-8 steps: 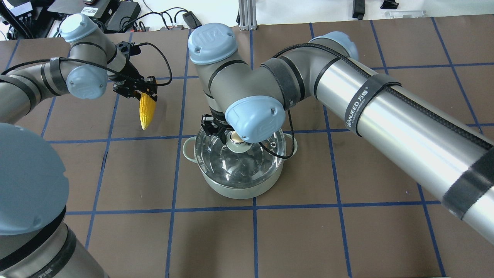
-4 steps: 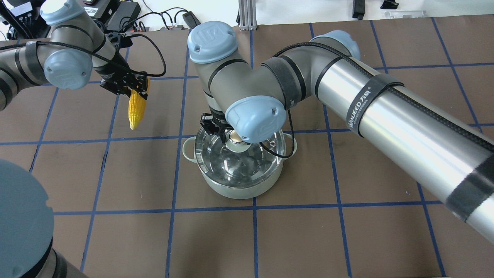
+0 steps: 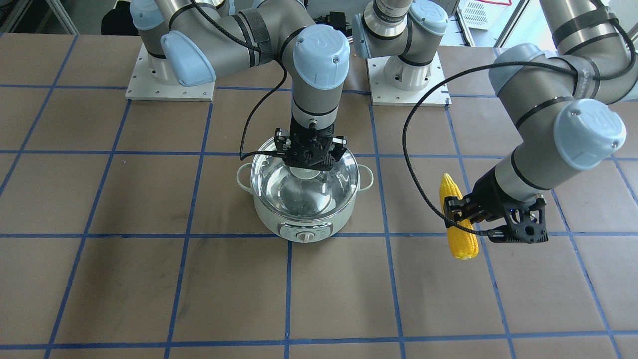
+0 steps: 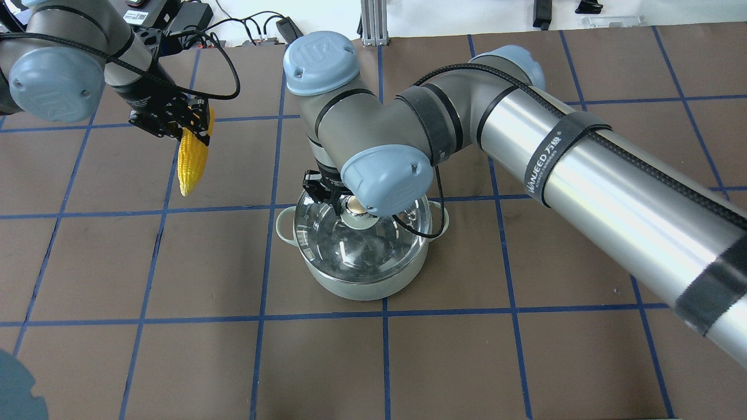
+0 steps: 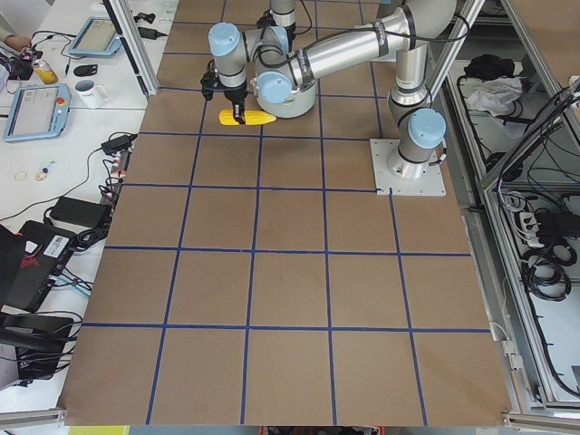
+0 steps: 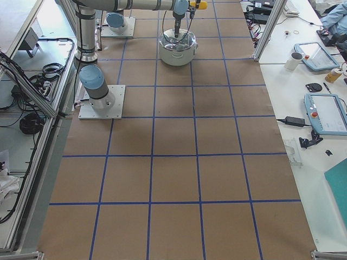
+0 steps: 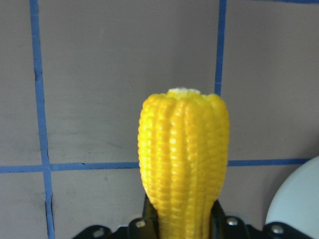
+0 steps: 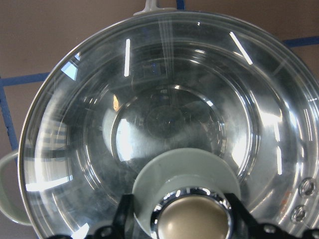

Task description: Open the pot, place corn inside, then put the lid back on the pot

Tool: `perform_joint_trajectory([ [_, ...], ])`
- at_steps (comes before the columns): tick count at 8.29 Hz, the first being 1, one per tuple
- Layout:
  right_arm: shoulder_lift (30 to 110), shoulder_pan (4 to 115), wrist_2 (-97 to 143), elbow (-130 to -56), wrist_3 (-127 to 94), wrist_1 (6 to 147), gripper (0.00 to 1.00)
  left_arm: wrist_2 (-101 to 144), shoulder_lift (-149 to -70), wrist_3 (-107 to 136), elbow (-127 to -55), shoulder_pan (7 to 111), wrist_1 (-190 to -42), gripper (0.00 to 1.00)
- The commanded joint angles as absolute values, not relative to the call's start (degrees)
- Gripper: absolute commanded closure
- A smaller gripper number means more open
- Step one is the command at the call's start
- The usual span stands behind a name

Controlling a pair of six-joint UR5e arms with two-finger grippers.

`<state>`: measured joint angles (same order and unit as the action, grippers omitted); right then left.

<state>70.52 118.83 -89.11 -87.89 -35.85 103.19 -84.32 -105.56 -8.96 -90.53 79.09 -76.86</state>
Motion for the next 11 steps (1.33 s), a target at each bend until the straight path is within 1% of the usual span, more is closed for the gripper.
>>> perform_joint_trajectory([
  [1, 70.58, 118.74, -89.12, -87.8, -35.42, 103.53, 0.21, -84.38, -100.21, -8.7, -90.53, 79.19, -82.34, 1.0],
  [2, 70.84, 118.65, -89.12, -87.89, -35.33, 103.54, 0.21, -84.46, -98.63, -8.7, -90.53, 79.19, -84.44, 1.0],
  [3, 71.1, 118.65, -89.47, -87.89, -35.33, 103.1, 0.23, -84.46, -97.05, -8.7, -90.53, 79.19, -85.59, 1.0],
  [4, 71.1, 118.65, -89.73, -87.98, -33.59, 102.83, 0.3, -85.94, -95.64, -8.7, -90.44, 79.19, -87.52, 1.0],
  [5, 71.1, 118.57, -89.39, -87.98, -33.23, 102.75, 0.42, -87.35, -94.49, -8.7, -90.44, 79.19, -88.06, 1.0],
  [6, 71.1, 118.56, -89.38, -87.98, -33.22, 102.66, 0.5, -87.36, -93.44, -8.7, -90.44, 79.28, -88.59, 1.0],
  [9, 71.1, 118.57, -89.21, -88.07, -33.22, 102.74, 0.6, -87.28, -92.02, -8.7, -90.53, 79.28, -88.77, 1.0],
  [10, 71.36, 118.39, -89.3, -87.72, -33.31, 102.66, 0.61, -87.36, -91.67, -8.79, -90.53, 79.28, -88.86, 1.0],
  [11, 73.89, 117.78, -89.47, -87.45, -33.31, 102.74, 0.63, -87.36, -91.67, -8.7, -90.53, 79.28, -88.86, 1.0],
])
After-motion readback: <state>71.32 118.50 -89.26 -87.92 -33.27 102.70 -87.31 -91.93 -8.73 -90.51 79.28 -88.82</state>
